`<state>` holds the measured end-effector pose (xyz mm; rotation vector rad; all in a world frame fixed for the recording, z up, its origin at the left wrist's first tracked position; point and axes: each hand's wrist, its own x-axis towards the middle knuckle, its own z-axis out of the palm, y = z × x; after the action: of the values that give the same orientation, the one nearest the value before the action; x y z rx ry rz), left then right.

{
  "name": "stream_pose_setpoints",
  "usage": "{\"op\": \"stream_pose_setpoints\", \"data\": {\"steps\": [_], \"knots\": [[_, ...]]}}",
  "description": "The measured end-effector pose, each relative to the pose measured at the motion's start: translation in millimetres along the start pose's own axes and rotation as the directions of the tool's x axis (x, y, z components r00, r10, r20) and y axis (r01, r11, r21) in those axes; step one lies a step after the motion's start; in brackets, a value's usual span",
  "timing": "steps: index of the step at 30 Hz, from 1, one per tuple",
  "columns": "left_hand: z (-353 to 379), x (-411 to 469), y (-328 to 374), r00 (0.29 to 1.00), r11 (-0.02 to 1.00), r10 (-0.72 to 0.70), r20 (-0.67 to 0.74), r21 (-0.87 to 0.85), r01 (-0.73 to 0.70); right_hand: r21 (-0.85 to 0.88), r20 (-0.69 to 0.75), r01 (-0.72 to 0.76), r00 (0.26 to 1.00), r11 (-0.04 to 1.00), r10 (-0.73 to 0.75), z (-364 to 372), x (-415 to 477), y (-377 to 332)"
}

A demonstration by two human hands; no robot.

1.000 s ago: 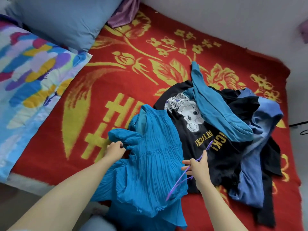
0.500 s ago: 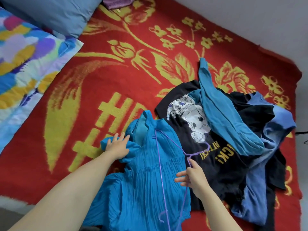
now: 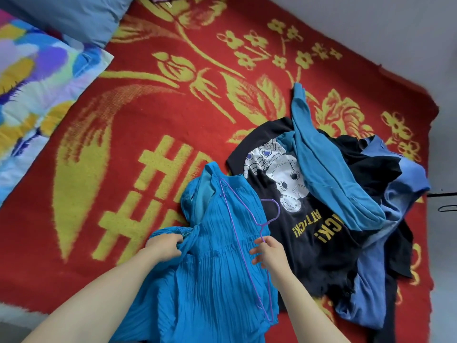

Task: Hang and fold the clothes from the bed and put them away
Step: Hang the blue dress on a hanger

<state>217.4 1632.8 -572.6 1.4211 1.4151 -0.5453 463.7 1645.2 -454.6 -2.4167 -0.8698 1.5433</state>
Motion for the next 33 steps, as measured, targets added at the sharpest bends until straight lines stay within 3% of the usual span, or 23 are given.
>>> {"op": "stream_pose_setpoints", "data": {"steps": [3,5,8,12,21,23,29,33], "knots": [[13,-6,3,0.986,0.981,0.007,-0.168,0.190,0.025,0.006,0.009,0.017,1.000,1.000,-0.017,6,-5,1],[15,-14,8,0.961,0.952,0.112,-0.255,0.304,-0.030,0.033,-0.022,0.045,0.999,0.998,-0.044,8,-10,3],[10,-32,17,0.923,0.924,0.307,-0.233,0.304,-0.231,0.069,-0.121,0.155,0.982,0.985,-0.146,6,-21,5],[1,-66,32,0.904,0.901,0.395,-0.162,0.259,-0.347,0.134,-0.178,0.282,0.950,0.950,-0.257,-4,-42,4],[-4,-135,49,0.728,0.734,0.642,-0.241,0.467,-0.492,0.084,-0.061,0.299,0.954,0.951,-0.294,13,-74,6],[-5,-153,52,0.697,0.721,0.669,-0.256,0.450,-0.527,0.101,-0.063,0.259,0.965,0.961,-0.253,25,-75,10],[13,-197,38,0.691,0.727,0.667,-0.278,0.445,-0.523,0.083,-0.110,0.157,0.983,0.984,-0.148,70,-87,30],[30,-215,14,0.713,0.776,0.615,-0.336,0.417,-0.473,0.025,-0.005,0.109,0.994,0.994,-0.109,104,-100,38]]}}
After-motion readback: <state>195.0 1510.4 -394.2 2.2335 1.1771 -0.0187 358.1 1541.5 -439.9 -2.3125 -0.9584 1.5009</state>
